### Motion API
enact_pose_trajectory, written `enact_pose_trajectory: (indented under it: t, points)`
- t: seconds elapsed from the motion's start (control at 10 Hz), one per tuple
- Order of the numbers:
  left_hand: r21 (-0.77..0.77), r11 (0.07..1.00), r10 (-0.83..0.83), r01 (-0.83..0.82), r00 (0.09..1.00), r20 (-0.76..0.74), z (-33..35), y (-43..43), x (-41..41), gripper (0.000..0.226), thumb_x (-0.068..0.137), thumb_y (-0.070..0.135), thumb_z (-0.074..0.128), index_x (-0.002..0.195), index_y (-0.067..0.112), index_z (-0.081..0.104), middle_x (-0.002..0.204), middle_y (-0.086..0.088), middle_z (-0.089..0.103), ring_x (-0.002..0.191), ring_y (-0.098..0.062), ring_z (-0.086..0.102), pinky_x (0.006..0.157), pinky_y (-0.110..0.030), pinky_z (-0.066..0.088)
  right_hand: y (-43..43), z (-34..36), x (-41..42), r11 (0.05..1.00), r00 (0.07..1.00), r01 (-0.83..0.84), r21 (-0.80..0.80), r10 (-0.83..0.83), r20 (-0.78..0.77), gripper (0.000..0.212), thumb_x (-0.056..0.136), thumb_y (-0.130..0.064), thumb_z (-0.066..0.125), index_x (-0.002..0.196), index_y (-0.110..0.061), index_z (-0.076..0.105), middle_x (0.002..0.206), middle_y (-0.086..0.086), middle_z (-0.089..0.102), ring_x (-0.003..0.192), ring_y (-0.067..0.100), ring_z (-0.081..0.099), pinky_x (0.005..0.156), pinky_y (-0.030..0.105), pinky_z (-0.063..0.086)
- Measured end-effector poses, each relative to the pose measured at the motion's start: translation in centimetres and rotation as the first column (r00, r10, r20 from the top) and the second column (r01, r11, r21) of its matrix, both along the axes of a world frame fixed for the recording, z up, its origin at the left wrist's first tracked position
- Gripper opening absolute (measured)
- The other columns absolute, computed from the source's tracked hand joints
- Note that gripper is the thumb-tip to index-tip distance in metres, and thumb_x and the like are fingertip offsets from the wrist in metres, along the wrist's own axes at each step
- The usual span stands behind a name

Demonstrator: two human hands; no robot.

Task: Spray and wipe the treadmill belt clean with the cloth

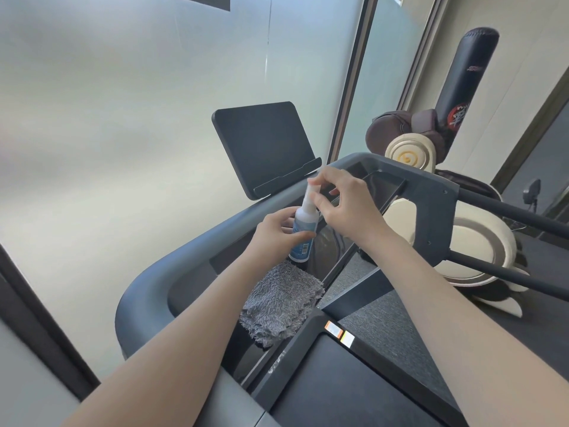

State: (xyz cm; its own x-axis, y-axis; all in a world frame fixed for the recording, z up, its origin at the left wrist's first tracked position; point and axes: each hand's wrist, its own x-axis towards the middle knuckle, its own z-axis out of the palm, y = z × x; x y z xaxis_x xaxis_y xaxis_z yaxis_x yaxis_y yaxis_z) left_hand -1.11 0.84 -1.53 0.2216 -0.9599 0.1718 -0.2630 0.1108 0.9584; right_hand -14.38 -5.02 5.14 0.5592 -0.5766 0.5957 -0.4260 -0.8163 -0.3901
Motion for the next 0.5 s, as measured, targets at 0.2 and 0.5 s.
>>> enact_pose_trajectory:
  t: [0.2,0.5]
  points:
    - [0.001,1.0,0.002,-0.002,1.0,-0.013,-0.1,0.0,0.0,0.04,0.083,0.017,0.073,0.122,0.02,0.063,0.099,-0.007,0.07,0.093,-0.018,0.068,0.088,-0.041,0.055,0.2,-0.7,-0.3,0.991,0.996,-0.007,0.134,-0.006,0.092,0.037,0.087,-0.015,0.064,0.123,-0.022,0.054,0.108,0.0,0.064,0.096,0.01,0.058,0.079,0.014,0.045]
    - [0.104,0.994,0.032,-0.044,0.993,0.11,0.2,0.0,0.5,0.077,0.076,0.029,0.079,0.143,0.022,0.042,0.13,-0.001,0.058,0.119,-0.019,0.055,0.1,-0.037,0.044,1.4,-2.0,-2.3,0.95,0.995,0.096,0.298,-0.085,-0.049,0.074,0.085,-0.034,0.066,0.146,-0.022,0.027,0.148,-0.001,0.037,0.136,0.014,0.033,0.11,0.036,0.03]
